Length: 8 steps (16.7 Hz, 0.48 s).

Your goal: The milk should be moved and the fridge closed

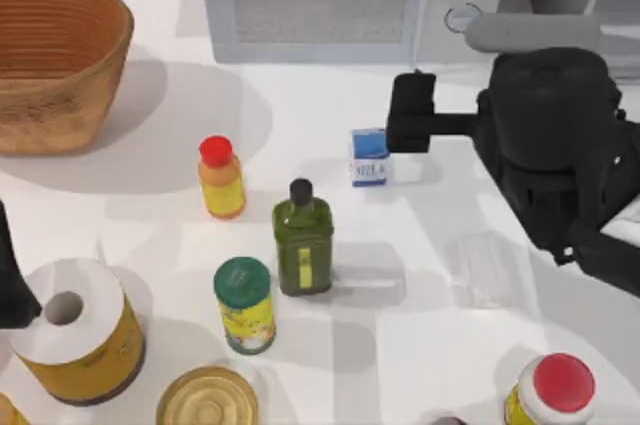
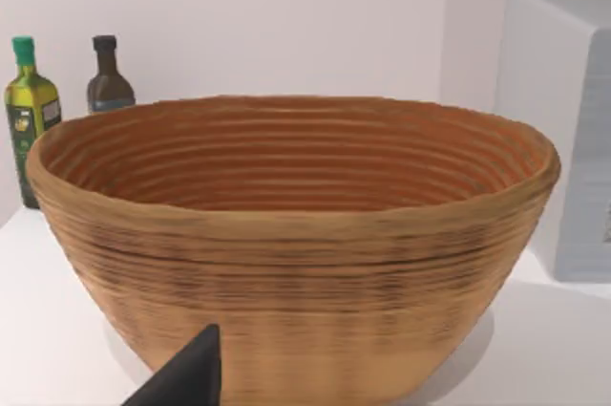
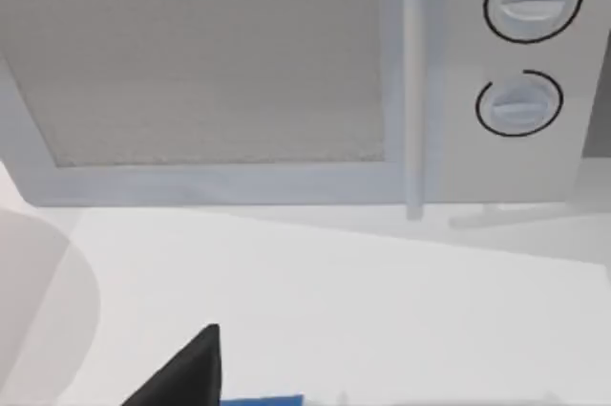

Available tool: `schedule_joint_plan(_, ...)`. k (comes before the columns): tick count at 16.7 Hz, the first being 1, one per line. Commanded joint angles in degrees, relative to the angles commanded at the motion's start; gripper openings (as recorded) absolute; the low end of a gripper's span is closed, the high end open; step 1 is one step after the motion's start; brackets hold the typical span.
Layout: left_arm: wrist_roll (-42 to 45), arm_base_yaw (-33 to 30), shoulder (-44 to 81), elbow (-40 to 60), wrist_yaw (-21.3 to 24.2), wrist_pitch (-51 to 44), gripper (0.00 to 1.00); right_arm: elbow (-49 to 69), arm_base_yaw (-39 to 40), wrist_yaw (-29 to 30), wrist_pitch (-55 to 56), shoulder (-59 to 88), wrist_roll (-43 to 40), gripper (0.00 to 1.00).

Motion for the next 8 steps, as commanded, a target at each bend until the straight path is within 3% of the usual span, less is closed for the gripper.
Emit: schedule_joint_plan(8, 0.0, 0.0, 0.0, 0.0, 0.0, 0.0, 1.00, 22.1, 1.9, -3.6, -16.3, 26.3, 5.8, 1.00)
